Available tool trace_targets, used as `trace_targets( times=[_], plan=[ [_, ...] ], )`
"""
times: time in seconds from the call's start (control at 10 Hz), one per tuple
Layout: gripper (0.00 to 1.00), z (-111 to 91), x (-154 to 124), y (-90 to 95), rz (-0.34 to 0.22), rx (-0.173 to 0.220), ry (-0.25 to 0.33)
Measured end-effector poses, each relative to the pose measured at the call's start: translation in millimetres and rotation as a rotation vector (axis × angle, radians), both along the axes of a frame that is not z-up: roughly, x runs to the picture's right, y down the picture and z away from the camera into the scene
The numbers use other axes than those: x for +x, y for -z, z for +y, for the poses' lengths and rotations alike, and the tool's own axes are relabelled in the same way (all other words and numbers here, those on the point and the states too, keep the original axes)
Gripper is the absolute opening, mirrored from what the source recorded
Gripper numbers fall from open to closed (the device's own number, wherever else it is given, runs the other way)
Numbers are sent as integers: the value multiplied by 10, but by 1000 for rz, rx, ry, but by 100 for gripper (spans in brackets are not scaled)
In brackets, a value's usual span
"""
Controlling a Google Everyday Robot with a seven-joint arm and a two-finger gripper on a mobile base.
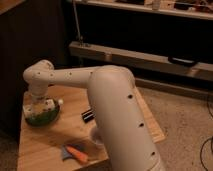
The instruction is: Place the bottle in the ceramic bowl
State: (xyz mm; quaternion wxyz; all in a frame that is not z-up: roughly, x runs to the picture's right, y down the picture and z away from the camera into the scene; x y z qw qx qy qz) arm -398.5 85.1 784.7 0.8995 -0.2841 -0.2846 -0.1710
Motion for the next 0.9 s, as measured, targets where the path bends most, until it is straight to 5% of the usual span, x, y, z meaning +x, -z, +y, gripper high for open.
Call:
trace_targets(
  times=[0.2, 0.5, 0.9],
  plan=[
    [47, 166, -266, -1, -19, 15, 34],
    [76, 181, -212, -8, -2, 40, 64],
    [80, 54, -64, 55, 50, 100, 85]
  ],
)
